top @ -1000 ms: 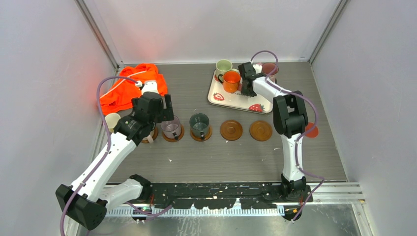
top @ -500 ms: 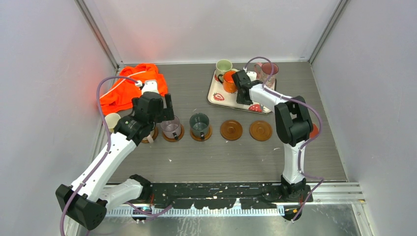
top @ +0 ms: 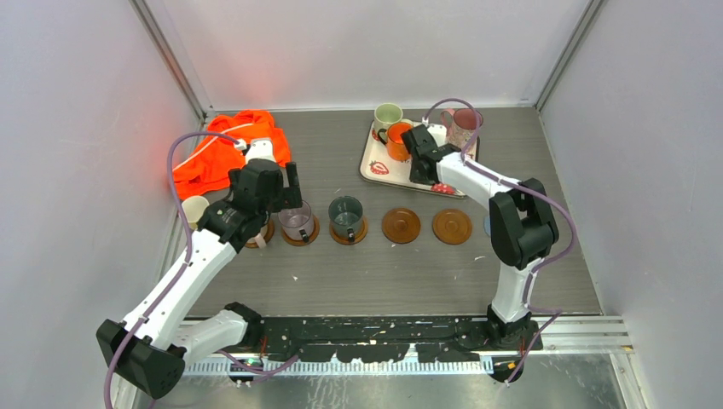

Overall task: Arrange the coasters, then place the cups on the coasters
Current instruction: Pick up the cup from the tray, then place the cup on the coaster.

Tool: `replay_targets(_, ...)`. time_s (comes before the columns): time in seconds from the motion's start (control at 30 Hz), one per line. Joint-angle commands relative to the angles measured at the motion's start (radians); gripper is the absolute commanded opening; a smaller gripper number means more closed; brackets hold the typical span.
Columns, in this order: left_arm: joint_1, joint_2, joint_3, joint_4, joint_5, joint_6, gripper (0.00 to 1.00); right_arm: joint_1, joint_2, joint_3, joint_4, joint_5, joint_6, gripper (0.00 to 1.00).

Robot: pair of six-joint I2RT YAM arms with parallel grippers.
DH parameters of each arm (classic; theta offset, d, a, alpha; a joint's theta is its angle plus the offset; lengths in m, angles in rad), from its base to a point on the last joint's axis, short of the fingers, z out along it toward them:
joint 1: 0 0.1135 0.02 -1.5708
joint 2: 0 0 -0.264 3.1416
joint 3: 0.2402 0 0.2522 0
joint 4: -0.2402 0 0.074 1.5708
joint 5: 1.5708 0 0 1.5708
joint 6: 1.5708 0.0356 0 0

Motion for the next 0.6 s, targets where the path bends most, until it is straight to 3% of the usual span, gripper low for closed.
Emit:
replay_targets(0.0,0.004,-0.004,0.002,0.034,0.001,-0.004,1.0,0.043,-0.114,-0.025,0.045,0.046,0.03,0.01)
replay_targets(0.57,0.004,0.006,0.005,0.034,0.019,-0.007,1.0,0.222,-0.342,-0.228,-0.013,0.033,0.101,0.0)
